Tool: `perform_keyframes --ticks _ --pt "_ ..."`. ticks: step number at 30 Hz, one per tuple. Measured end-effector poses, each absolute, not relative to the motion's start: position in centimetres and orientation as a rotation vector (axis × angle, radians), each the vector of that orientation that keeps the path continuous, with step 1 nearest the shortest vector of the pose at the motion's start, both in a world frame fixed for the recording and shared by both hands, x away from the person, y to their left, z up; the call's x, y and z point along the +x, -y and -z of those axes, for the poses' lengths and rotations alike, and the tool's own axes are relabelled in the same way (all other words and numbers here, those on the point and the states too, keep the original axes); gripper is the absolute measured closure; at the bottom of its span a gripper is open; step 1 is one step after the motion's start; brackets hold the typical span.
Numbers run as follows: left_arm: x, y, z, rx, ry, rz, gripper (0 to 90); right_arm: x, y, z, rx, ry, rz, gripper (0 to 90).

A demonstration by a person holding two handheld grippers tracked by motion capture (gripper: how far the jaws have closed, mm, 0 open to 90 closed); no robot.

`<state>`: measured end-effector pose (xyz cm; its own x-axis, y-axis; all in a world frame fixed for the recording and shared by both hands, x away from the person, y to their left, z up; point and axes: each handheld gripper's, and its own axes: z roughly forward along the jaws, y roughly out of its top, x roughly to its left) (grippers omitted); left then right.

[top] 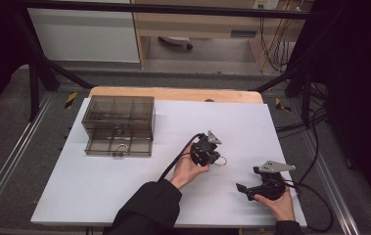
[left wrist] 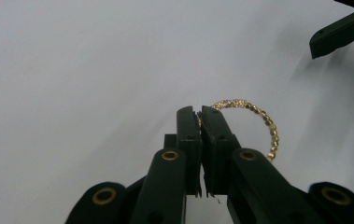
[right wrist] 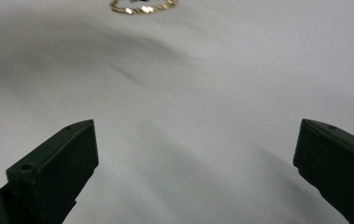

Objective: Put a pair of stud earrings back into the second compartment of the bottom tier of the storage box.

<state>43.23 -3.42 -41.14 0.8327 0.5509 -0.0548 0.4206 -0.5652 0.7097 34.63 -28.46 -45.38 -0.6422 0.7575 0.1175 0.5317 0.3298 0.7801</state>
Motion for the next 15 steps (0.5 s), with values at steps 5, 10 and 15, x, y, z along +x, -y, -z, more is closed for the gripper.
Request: perform_keyframes --ticks 5,10,15 --pt "43.0 1.2 40.8 2.247 -0.723 -0.231 86.5 34.6 28.5 45.4 1.164 -2.327 -1.208 0.6" --pt "42.7 -1.5 40.6 2.244 -0.756 -0.247 86.5 34.6 28.5 45.4 1.169 -2.324 -1.206 0.6" --pt "42.4 -4.2 40.3 2.237 -0.79 -0.268 86.5 34.6 28.4 45.4 1.175 -2.323 -1.204 0.6"
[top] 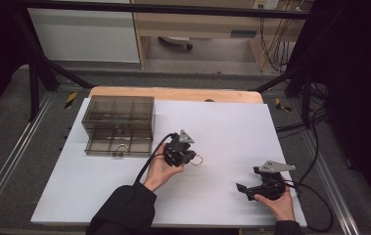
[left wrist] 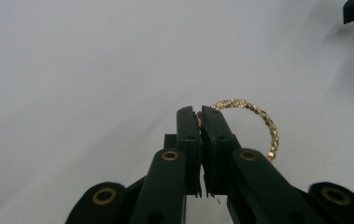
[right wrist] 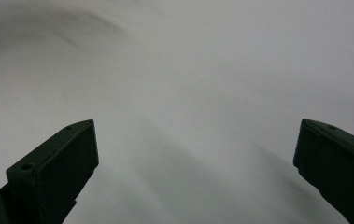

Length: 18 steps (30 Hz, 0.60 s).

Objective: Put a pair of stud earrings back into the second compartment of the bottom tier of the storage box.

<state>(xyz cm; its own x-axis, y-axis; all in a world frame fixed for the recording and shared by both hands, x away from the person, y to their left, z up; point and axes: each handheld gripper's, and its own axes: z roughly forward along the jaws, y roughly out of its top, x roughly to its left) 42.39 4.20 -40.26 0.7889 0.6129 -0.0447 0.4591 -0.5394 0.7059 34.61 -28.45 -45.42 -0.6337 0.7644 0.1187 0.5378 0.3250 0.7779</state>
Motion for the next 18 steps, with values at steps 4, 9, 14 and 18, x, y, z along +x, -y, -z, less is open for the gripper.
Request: perform_keyframes --ticks 4,9,14,18 --pt "42.2 -6.7 39.8 2.22 -0.821 -0.286 86.5 34.6 28.4 45.4 1.176 -2.327 -1.199 0.6" --pt "42.2 -11.0 39.3 2.194 -0.889 -0.327 86.5 34.6 28.5 45.4 1.177 -2.326 -1.199 0.6" --pt "42.4 -13.8 39.1 2.183 -0.946 -0.359 86.5 34.7 28.5 45.5 1.175 -2.329 -1.195 0.6" --pt "42.7 -16.6 38.9 2.171 -0.996 -0.397 86.5 34.7 28.5 45.4 1.177 -2.328 -1.193 0.6"
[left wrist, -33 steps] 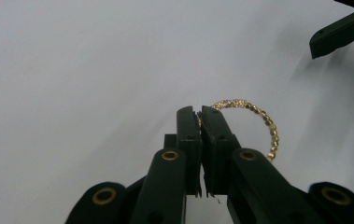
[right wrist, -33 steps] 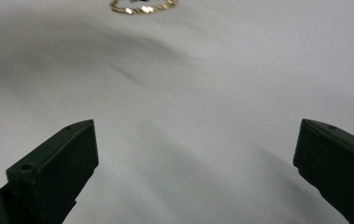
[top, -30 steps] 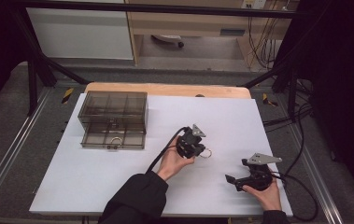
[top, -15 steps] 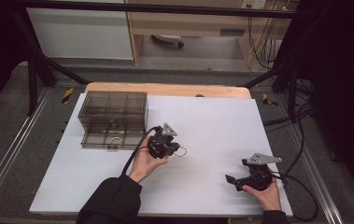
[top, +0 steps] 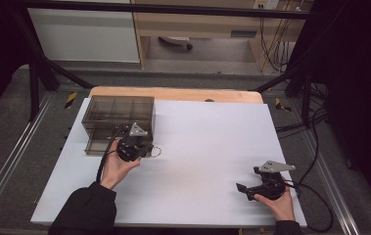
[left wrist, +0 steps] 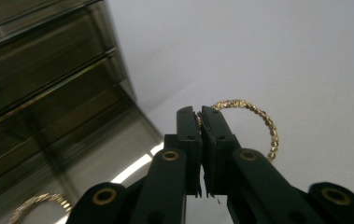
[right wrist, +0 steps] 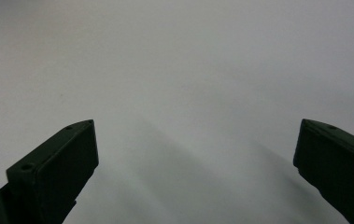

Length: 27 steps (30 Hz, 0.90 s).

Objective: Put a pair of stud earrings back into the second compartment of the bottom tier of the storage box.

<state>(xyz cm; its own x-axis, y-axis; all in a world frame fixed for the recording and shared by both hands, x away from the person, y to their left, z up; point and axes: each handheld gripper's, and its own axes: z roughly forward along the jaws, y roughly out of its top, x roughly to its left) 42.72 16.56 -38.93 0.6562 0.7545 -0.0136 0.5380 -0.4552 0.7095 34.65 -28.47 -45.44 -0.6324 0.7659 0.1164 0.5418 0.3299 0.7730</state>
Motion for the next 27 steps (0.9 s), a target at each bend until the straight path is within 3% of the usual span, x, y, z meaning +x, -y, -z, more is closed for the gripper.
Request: perform_keyframes --ticks 16,27 --pt "44.4 -23.9 39.2 2.115 -1.198 -0.509 86.5 34.6 28.5 45.4 1.181 -2.326 -1.195 0.6" --pt "45.7 -25.7 41.0 2.113 -1.305 -0.547 86.5 34.7 28.5 45.5 1.177 -2.328 -1.19 0.6"
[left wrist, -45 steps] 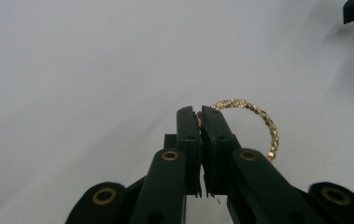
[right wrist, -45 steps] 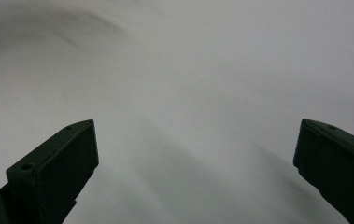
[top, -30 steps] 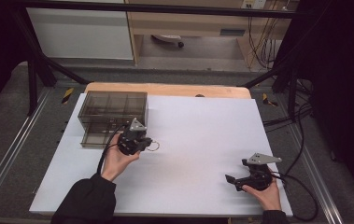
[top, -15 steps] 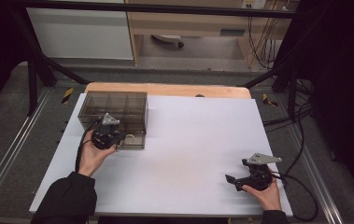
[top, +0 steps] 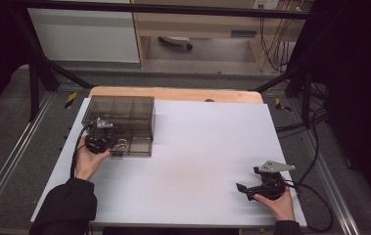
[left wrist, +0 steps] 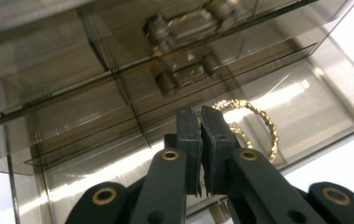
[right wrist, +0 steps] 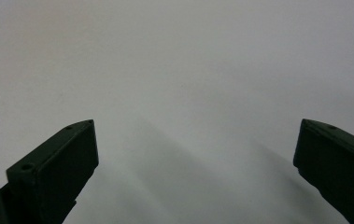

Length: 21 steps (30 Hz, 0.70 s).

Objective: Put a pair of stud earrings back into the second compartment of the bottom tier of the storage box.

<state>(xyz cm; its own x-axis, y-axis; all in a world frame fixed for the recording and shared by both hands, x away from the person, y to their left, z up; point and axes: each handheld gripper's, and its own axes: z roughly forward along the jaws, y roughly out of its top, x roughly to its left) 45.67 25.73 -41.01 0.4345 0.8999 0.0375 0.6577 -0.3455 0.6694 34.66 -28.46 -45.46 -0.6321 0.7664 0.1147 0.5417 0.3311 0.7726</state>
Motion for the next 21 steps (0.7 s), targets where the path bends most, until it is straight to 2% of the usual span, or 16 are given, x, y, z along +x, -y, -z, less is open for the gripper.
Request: perform_keyframes --ticks 9,21 --pt "46.0 -25.8 41.7 2.107 -1.299 -0.552 85.7 34.6 28.4 45.5 1.182 -2.324 -1.196 0.6" --pt "43.5 -26.2 40.6 2.073 -1.197 -0.556 70.1 34.6 28.5 45.4 1.182 -2.324 -1.198 0.6"
